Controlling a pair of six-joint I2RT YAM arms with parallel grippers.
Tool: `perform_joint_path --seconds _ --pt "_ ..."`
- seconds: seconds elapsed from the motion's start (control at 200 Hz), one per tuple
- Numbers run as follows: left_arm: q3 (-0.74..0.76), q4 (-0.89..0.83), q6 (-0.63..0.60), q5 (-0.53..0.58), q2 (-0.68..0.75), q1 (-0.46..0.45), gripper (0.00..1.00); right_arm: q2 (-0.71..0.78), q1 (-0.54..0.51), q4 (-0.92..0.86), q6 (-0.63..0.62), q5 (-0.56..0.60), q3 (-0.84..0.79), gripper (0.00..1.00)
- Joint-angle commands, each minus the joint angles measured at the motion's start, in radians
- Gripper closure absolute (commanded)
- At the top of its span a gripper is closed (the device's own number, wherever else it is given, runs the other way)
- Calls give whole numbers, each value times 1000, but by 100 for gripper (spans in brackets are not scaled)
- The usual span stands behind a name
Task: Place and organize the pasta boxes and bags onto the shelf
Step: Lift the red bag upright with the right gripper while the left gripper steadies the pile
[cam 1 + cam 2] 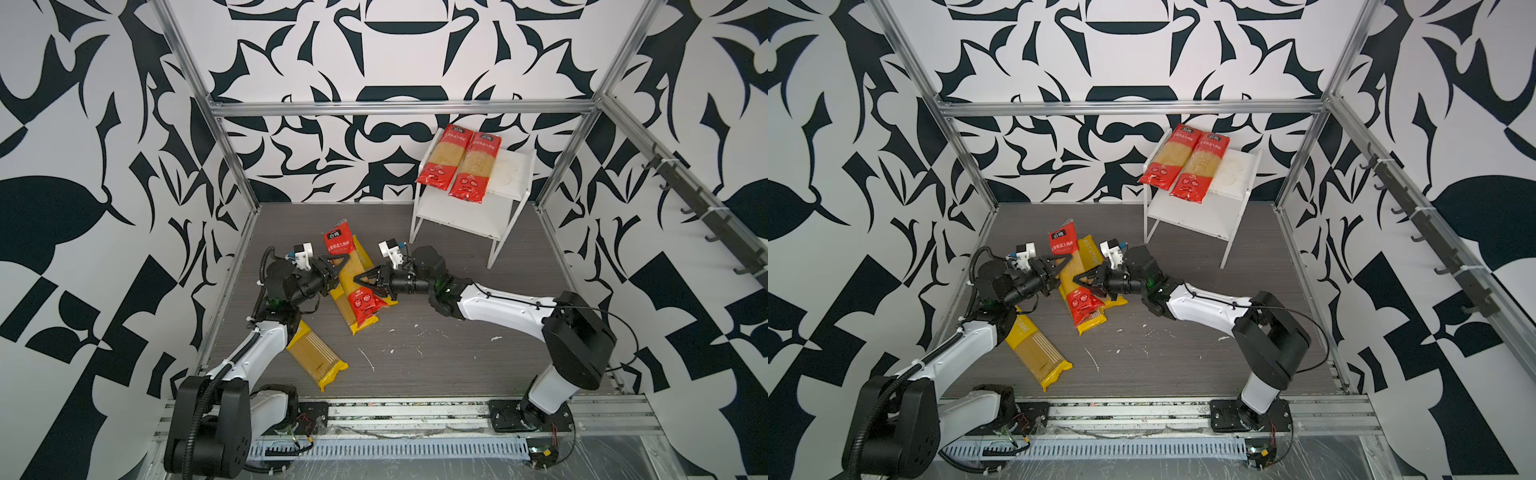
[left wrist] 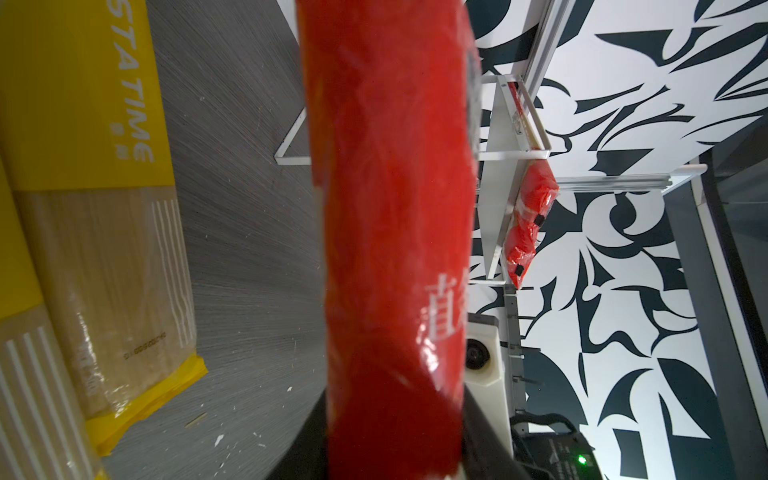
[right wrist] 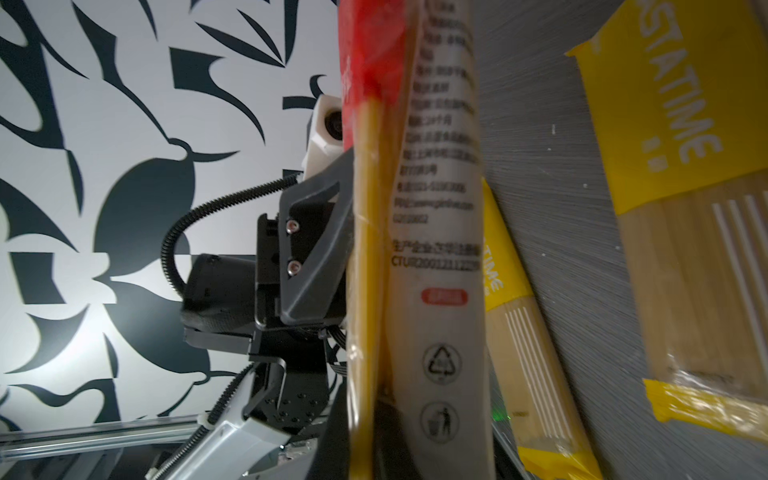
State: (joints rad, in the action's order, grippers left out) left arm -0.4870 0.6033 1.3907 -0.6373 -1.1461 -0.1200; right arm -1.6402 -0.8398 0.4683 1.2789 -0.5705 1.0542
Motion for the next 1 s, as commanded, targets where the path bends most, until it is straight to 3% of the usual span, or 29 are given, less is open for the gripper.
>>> perform_joint_path --seconds 0.0,0.225,0.38,0.515,0.78,0.995 --pt "-63 61 23 2 16 6 69 80 -7 -158 -178 2 76 82" --pt "-124 52 40 -18 17 0 78 100 3 -206 -233 -21 52 63" --pt "-173 42 43 -30 25 -7 80 178 46 -359 -343 -20 23 41" --pt "-209 44 41 -22 14 -42 81 192 48 -460 -414 -13 45 33" --pt "-287 55 23 0 -20 -133 80 178 47 -333 -349 -56 46 29" --pt "-327 61 16 -1 -59 -144 80 238 47 -123 -231 -79 -26 42"
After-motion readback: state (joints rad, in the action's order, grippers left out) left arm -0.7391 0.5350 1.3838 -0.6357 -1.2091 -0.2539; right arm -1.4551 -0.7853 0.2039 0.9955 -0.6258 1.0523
